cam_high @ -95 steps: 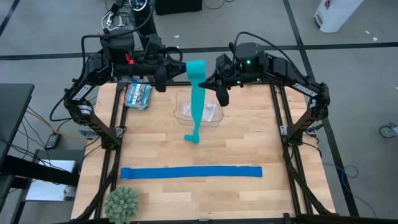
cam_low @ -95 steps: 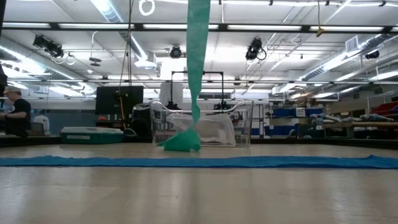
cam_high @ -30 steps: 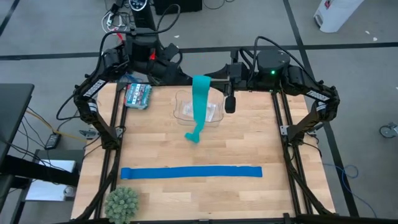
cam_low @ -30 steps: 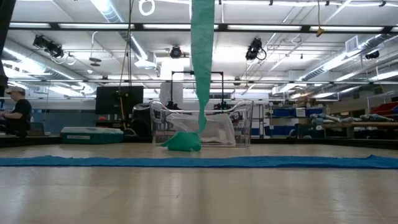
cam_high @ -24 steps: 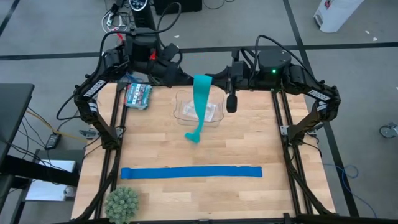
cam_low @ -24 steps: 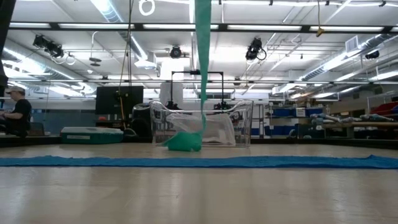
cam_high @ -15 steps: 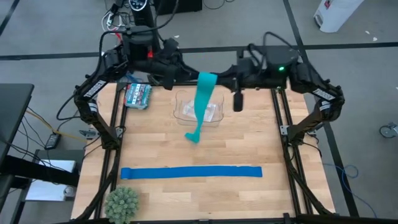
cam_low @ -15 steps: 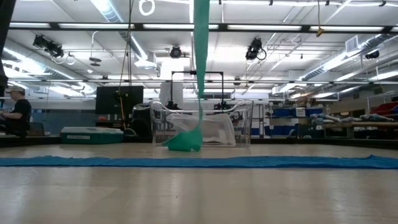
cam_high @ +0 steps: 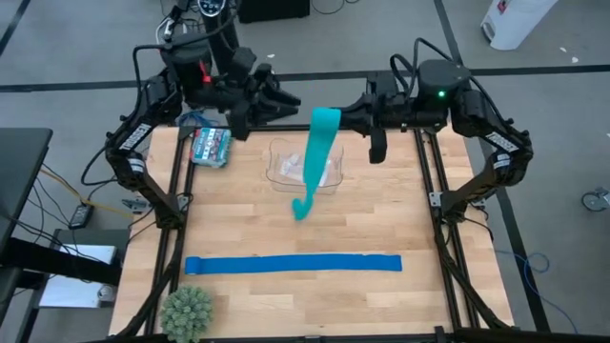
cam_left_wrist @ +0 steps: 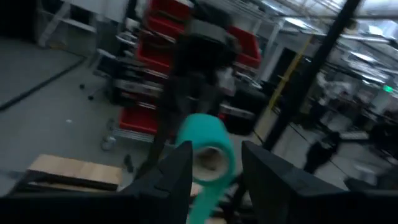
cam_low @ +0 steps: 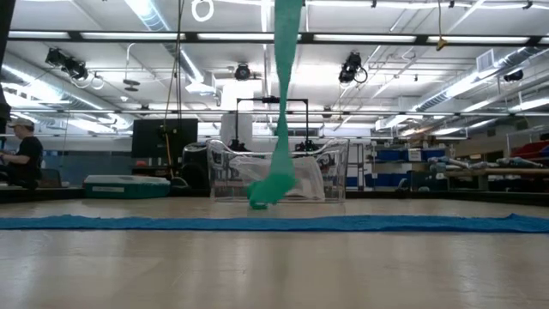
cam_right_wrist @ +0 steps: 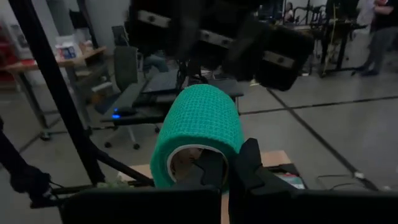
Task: Roll bandage
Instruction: Roll the green bandage
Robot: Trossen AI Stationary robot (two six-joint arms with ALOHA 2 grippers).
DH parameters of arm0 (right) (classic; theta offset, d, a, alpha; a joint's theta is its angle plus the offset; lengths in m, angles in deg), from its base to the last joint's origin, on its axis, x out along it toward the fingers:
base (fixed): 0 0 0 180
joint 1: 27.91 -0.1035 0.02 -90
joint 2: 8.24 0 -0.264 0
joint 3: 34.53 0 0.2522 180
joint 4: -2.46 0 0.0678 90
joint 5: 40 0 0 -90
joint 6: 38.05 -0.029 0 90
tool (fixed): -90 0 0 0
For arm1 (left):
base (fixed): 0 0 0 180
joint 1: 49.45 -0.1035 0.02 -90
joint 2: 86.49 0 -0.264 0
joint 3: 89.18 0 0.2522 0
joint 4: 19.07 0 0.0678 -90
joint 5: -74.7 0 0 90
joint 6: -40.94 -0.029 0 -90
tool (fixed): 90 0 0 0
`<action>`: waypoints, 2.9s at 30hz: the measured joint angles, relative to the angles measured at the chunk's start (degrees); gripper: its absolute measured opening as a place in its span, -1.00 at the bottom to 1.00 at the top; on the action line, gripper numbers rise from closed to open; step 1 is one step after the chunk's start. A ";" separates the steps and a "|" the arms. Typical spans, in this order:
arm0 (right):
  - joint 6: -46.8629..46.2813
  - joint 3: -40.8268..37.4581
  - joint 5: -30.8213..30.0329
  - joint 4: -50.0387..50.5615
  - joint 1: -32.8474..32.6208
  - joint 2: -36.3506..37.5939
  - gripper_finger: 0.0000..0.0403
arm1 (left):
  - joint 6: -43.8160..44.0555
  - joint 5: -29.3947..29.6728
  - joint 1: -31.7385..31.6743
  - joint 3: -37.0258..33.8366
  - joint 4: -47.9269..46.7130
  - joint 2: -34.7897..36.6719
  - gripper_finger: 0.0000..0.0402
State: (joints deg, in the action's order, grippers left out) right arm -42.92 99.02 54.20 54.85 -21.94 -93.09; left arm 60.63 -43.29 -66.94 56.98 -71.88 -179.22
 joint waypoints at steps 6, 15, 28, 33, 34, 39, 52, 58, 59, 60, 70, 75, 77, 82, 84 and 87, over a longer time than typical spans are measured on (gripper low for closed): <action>-2.13 0.00 0.59 -5.66 1.70 -0.31 -1.00 | 0.36 -1.09 1.78 -0.04 -1.66 -0.13 -0.30; -2.92 0.00 2.16 -13.07 3.25 -0.31 -1.00 | 0.75 1.27 1.90 -0.13 -2.65 -0.11 -0.30; -3.95 0.00 2.09 -16.17 3.28 -0.34 -1.00 | -0.03 3.17 1.90 -0.32 -2.86 -0.82 -0.30; -4.23 0.00 0.87 -16.25 3.52 -0.34 -1.00 | 0.26 2.83 2.15 -0.31 -2.47 -1.27 -0.30; -4.78 0.00 0.56 -16.26 3.59 -0.34 -1.00 | 0.60 2.83 2.18 -0.31 -2.67 -1.34 -0.30; -6.88 0.00 0.38 -16.34 3.95 -0.40 -1.00 | 1.92 4.33 2.94 -0.33 -2.64 -2.62 -0.34; -20.22 0.00 5.55 -13.76 5.09 -0.40 -1.00 | 1.56 7.70 3.51 -0.33 -5.13 -3.01 -0.98; -28.06 0.00 9.05 -10.10 6.78 -0.40 -1.00 | -2.87 11.47 3.80 -0.31 -13.97 -2.82 -0.99; -28.86 0.00 9.48 -9.82 6.94 -0.40 -1.00 | -3.05 11.94 3.80 -0.32 -14.45 -2.84 -0.99; -29.66 0.00 9.88 -9.45 7.19 -0.40 -1.00 | -3.10 12.07 3.80 -0.32 -14.60 -2.84 -0.99; -35.22 0.00 12.06 -8.45 8.64 -0.40 -1.00 | -4.27 14.89 3.80 -0.31 -13.66 -2.84 -0.99; -35.15 0.00 10.89 -12.12 8.60 -0.40 -1.00 | -3.93 14.89 3.81 -0.31 -12.98 -2.84 -0.99; -34.99 0.00 10.53 -14.63 8.60 -0.40 -1.00 | -3.13 14.91 3.80 -0.31 -12.80 -3.04 -0.99; -34.44 0.00 10.43 -18.23 8.60 -0.40 -1.00 | -2.51 14.93 3.86 -0.31 -10.50 -3.36 -0.99; -34.52 0.00 10.51 -18.61 8.60 -0.40 -1.00 | -1.91 15.04 3.86 -0.27 -9.41 -3.46 -0.99; -34.94 0.00 11.73 -18.61 8.34 -0.40 -1.00 | -1.28 15.74 3.84 -0.28 -8.48 -3.70 -0.99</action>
State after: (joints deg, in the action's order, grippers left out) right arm -77.86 99.02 65.93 36.24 -13.61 -93.49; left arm 59.36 -27.55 -63.10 56.70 -80.37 -182.91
